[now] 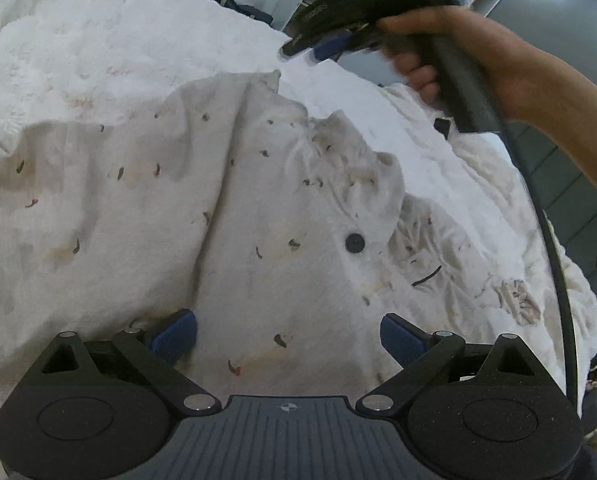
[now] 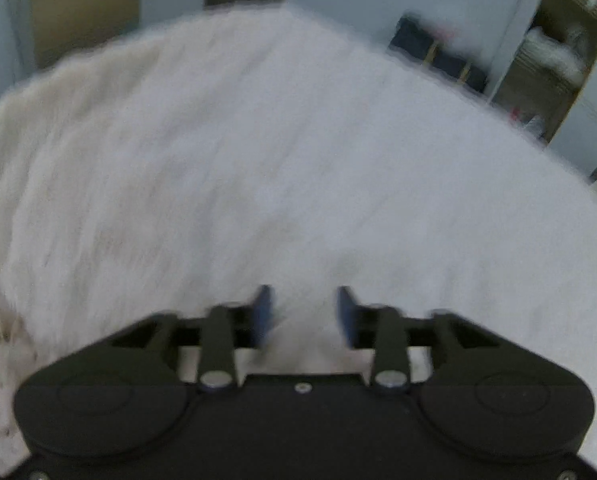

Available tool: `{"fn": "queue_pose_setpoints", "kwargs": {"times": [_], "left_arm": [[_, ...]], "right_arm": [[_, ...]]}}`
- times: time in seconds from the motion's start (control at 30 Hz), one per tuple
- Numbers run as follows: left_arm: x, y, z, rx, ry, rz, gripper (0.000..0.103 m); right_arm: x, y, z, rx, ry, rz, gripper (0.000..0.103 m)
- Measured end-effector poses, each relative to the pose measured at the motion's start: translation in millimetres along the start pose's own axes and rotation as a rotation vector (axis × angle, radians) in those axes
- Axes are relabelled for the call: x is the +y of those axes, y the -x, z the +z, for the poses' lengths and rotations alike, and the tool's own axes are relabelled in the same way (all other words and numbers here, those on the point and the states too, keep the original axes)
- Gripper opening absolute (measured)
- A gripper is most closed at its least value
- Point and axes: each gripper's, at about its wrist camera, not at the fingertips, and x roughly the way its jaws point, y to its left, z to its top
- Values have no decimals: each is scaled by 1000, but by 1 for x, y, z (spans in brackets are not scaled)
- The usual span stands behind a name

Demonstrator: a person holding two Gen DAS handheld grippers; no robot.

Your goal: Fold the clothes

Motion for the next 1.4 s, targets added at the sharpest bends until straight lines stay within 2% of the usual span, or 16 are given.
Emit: {"fn": "queue_pose_setpoints", "kwargs": {"times": [0.13, 0.33, 0.43, 0.47, 0.6, 0.63, 0.73, 0.87, 1.03, 1.1, 1.13, 1.17, 1.2, 1.27, 1.33, 1.4], "left_arm": [[1, 5, 3, -21, 13, 8, 97], [0, 7, 6, -19, 10, 0, 97], [-2, 4, 7, -16, 5, -11, 97], [-3, 4, 7, -16, 5, -14, 97], [-4, 5, 7, -12, 5, -23, 97], [-4, 4, 7, -8, 2, -23, 97], [-5, -1, 5, 29, -26, -5, 97], [-10, -9, 1, 62, -78, 23, 97], [-19, -10, -2, 72, -131, 39, 97], [-19, -7, -1, 68, -122, 31, 97], [-19, -6, 0, 64, -117, 26, 97], [-19, -4, 2, 59, -110, 19, 97], [-18, -3, 3, 55, -105, 12, 97], [-17, -1, 4, 48, -102, 10, 97], [-17, 0, 5, 47, -104, 12, 97], [-16, 0, 6, 45, -102, 18, 97]], "right_arm": [[-23, -5, -1, 76, 9, -110, 49], [-23, -52, -34, 314, -43, -126, 46], [-19, -63, -49, 398, -47, -110, 24], [-17, -64, -52, 408, -52, -99, 3], [-14, -45, -40, 337, -90, -25, 3], [-14, -36, -29, 296, -139, 39, 3], [-16, -21, -10, 206, -254, 113, 3], [-25, -34, -11, 159, -378, 117, 3], [-16, -63, -41, 277, -268, -51, 8], [-10, -51, -42, 221, -242, -79, 13], [-8, -34, -39, 145, -239, -86, 16], [-6, -19, -36, 85, -239, -83, 25], [-2, -11, -33, 60, -242, -51, 39], [11, -2, -17, 64, -267, 113, 51], [20, 2, -3, 75, -286, 199, 51], [42, -6, 9, 110, -253, 190, 53]]}}
